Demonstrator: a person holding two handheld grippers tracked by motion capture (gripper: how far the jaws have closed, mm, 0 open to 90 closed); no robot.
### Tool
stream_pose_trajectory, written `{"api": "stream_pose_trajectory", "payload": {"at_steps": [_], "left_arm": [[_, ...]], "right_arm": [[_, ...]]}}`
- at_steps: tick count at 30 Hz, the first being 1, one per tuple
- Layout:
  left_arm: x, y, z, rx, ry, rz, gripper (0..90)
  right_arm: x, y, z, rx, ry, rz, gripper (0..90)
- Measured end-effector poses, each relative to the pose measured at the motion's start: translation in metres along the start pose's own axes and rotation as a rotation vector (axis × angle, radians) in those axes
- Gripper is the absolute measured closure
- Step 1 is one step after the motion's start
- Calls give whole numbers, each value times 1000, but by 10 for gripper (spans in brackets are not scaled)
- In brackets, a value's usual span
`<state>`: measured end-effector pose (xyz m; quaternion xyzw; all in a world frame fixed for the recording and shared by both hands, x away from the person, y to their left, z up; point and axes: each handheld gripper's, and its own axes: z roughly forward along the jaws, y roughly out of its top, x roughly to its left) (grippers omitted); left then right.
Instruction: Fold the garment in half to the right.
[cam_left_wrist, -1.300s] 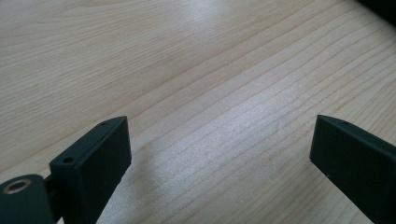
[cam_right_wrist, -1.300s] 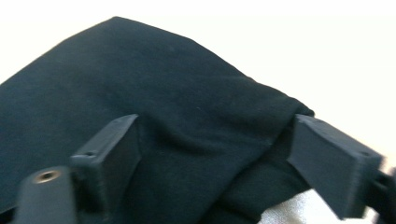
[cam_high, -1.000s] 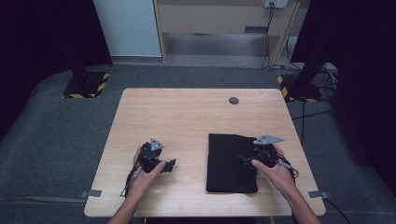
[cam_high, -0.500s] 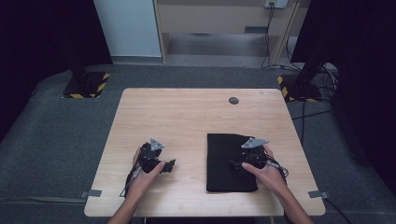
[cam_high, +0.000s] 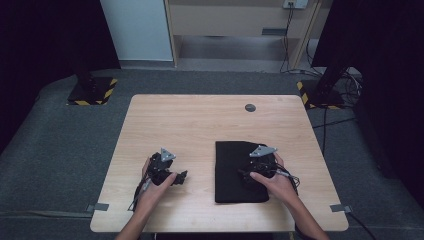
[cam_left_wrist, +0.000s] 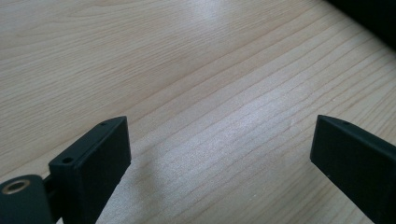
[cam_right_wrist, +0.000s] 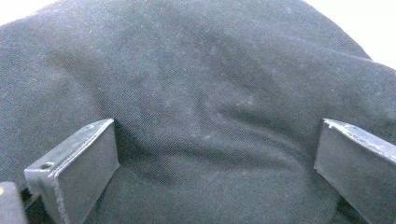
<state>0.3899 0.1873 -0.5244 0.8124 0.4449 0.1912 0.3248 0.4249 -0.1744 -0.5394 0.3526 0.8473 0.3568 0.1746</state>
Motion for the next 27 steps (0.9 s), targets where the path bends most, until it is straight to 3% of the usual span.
{"api": "stream_pose_trajectory", "payload": {"at_steps": [21, 27], "left_arm": [[-1, -3, 2, 5, -5, -12, 33], [0, -5, 1, 15, -6, -27, 27]], "right_arm": [[10, 30, 33, -9, -24, 13, 4], [11, 38, 36, 17, -19, 28, 5]]}}
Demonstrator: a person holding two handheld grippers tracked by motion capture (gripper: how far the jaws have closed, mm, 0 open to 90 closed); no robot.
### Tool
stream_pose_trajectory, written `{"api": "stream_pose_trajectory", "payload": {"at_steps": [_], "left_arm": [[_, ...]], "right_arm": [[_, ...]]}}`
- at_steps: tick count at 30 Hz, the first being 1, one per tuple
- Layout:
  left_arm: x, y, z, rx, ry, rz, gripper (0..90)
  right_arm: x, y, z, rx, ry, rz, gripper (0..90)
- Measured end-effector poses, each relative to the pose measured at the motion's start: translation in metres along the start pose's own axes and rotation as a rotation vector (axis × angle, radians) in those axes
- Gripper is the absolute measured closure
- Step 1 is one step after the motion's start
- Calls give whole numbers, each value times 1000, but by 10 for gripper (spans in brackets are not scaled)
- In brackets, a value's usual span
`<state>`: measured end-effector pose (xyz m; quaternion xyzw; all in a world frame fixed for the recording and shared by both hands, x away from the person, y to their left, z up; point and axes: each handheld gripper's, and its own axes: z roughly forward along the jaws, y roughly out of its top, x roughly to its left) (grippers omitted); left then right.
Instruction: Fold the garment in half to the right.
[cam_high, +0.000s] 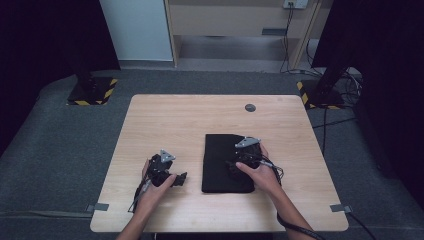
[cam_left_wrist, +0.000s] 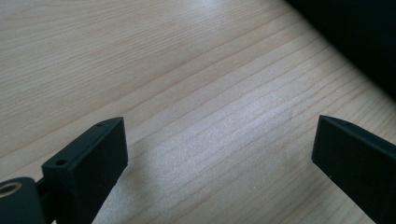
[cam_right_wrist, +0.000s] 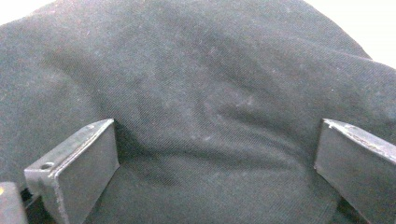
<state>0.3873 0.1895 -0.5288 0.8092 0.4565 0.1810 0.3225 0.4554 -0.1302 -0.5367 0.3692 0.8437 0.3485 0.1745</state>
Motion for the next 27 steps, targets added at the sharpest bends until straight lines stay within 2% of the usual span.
{"api": "stream_pose_trajectory", "payload": {"at_steps": [3, 5, 9, 17, 21, 25, 27], "left_arm": [[1, -3, -7, 8, 5, -16, 24], [0, -5, -11, 15, 7, -11, 23], [-1, -9, -20, 17, 8, -10, 22], [-2, -21, -27, 50, 5, -6, 21], [-3, -26, -28, 60, 4, 2, 21], [-1, -26, -28, 59, 20, 12, 20], [3, -27, -26, 62, 32, 9, 20]], "right_arm": [[-2, 5, -12, -5, 27, 34, 31], [-4, 5, -22, -6, 41, 48, 29], [-9, -3, -45, -3, 33, 56, 29], [-28, -33, -86, -17, -9, 111, 27], [-37, -53, -98, -5, -35, 139, 29], [-46, -76, -106, 26, -63, 166, 30], [-52, -87, -110, 32, -89, 201, 32]]}}
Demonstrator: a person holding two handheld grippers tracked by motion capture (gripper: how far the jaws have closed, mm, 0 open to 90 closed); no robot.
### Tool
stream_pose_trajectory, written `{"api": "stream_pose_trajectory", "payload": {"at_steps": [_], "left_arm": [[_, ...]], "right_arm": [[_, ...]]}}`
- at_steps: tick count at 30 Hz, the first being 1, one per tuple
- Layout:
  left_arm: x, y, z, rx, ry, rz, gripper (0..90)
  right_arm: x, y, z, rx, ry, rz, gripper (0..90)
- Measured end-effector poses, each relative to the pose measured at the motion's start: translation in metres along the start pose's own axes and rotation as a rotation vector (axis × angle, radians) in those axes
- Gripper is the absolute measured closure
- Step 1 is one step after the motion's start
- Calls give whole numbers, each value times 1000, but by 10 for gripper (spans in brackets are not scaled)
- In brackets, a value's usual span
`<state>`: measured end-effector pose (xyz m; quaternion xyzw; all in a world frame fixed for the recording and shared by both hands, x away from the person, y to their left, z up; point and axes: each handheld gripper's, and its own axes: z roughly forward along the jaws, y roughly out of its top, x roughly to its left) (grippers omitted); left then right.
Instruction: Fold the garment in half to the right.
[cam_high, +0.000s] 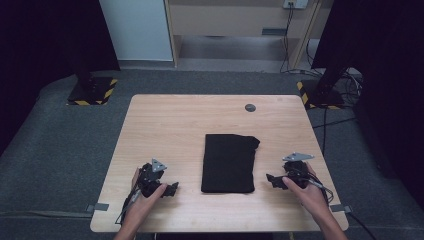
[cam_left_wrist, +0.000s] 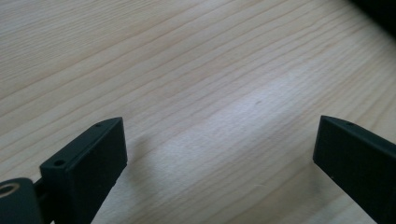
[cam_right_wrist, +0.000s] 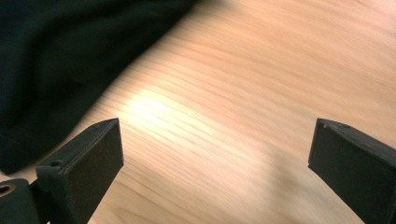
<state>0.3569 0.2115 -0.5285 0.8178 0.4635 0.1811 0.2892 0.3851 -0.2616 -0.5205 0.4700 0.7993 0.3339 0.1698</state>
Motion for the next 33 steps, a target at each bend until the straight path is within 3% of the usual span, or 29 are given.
{"api": "stream_pose_trajectory", "payload": {"at_steps": [3, 9, 13, 17, 23, 33], "left_arm": [[5, -2, 2, -1, 10, -17, 22], [20, -3, 8, -26, 28, -48, 7], [23, -6, 9, -50, 26, -50, 0], [24, -7, 9, -70, 24, -45, 0], [24, -10, 10, -97, 20, -39, 0], [22, -11, 10, -95, 27, -44, 0]], "right_arm": [[-9, -12, -1, -1, -33, 54, 30], [-14, -23, 3, -3, -56, 102, 19], [-13, -25, 6, -30, -85, 102, 6], [-7, -28, 9, -46, -125, 71, 5], [-3, -28, 9, -45, -118, 59, 5], [-1, -30, 7, -46, -92, 29, 4]]}}
